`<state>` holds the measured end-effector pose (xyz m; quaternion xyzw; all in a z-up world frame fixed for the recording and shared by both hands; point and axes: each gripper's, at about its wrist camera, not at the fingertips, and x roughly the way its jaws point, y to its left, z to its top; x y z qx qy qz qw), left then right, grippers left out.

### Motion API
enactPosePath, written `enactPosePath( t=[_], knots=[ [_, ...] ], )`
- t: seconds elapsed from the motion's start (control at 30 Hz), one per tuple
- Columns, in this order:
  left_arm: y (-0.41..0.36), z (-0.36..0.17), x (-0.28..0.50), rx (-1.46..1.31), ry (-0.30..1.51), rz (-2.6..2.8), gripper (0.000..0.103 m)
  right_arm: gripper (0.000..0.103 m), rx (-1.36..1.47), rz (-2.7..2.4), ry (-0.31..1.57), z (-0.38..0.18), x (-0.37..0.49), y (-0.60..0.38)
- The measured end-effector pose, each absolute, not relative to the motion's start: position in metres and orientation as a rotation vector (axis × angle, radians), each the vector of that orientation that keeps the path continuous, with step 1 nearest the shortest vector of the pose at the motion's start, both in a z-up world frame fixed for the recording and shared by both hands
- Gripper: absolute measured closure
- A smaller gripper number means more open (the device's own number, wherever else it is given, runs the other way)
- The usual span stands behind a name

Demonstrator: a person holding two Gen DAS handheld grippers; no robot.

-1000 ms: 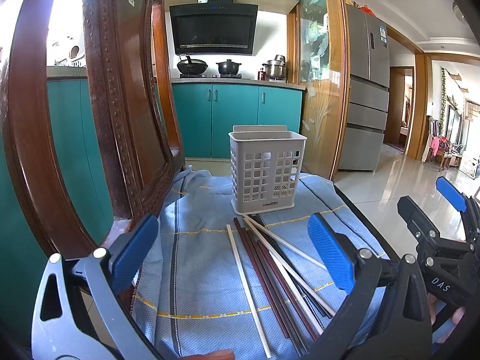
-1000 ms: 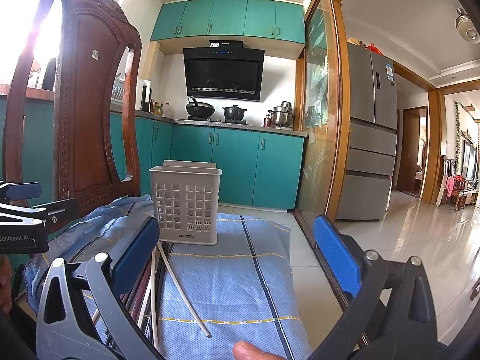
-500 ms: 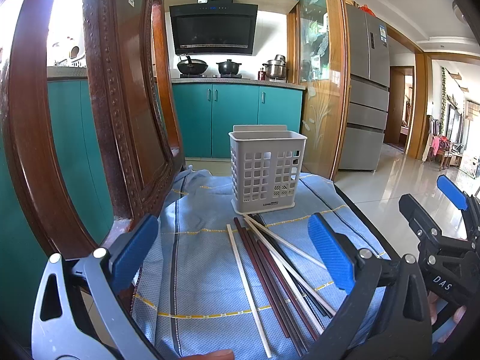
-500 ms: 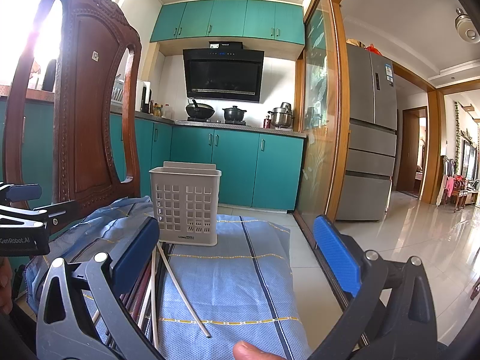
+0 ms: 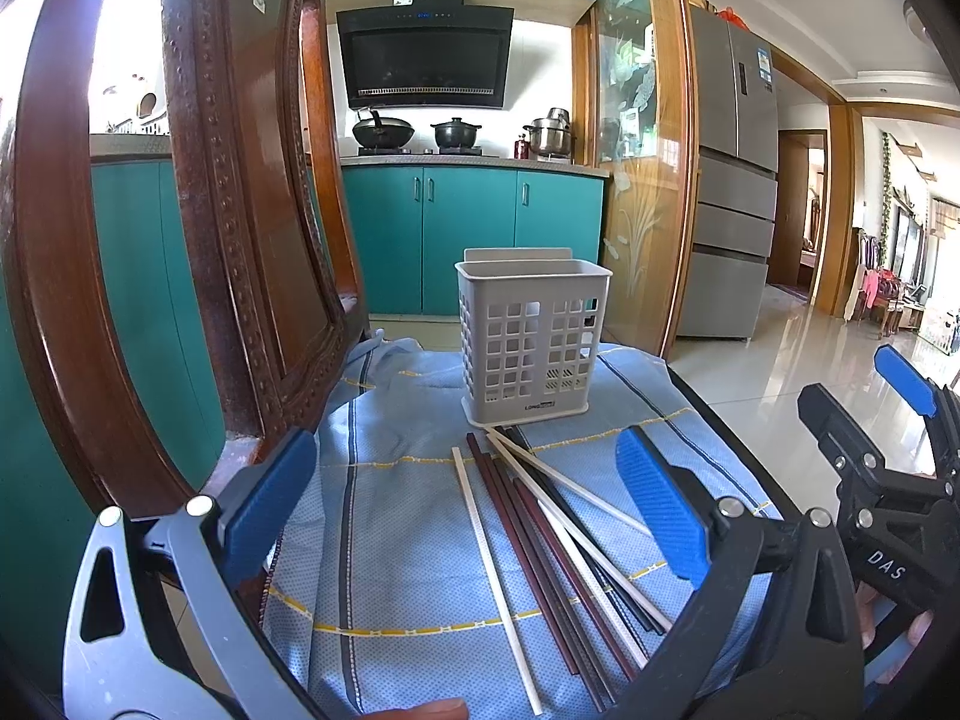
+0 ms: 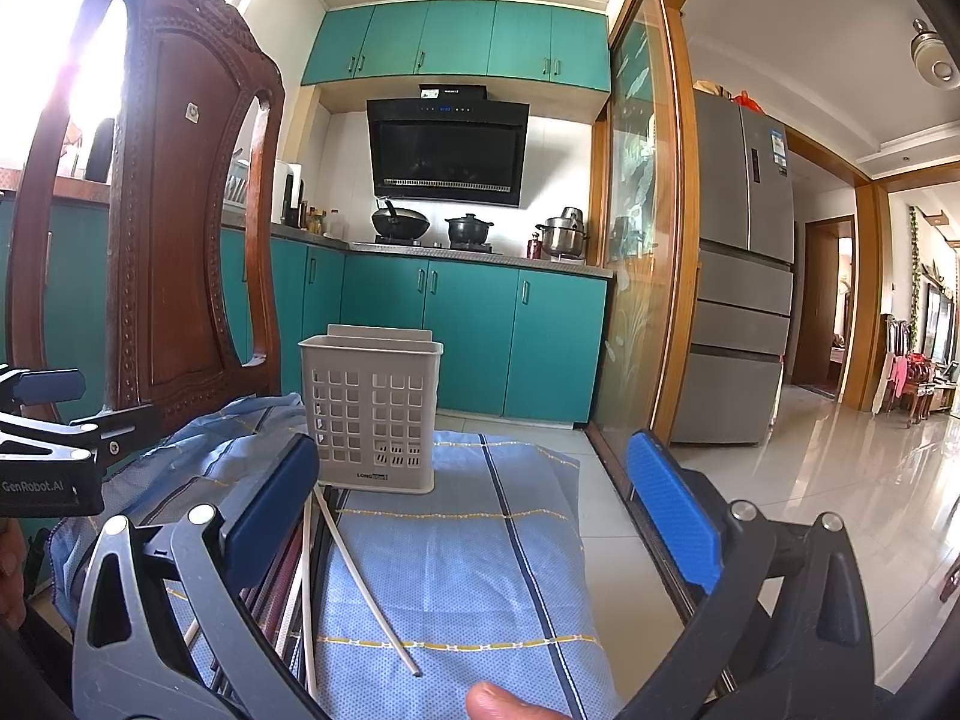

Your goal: Organize utensils

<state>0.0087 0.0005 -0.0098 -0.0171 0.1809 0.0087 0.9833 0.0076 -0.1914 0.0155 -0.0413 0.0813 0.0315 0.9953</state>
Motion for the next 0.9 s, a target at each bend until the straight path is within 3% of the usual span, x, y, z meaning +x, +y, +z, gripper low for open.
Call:
enactPosePath(
  t=[0.9],
  knots=[
    [-0.004,-0.013,0.010,-0.022,0.398,0.010,0.004,0.003,-0.173,-0.040,0.246,0.009,0.024,-0.187]
  ],
)
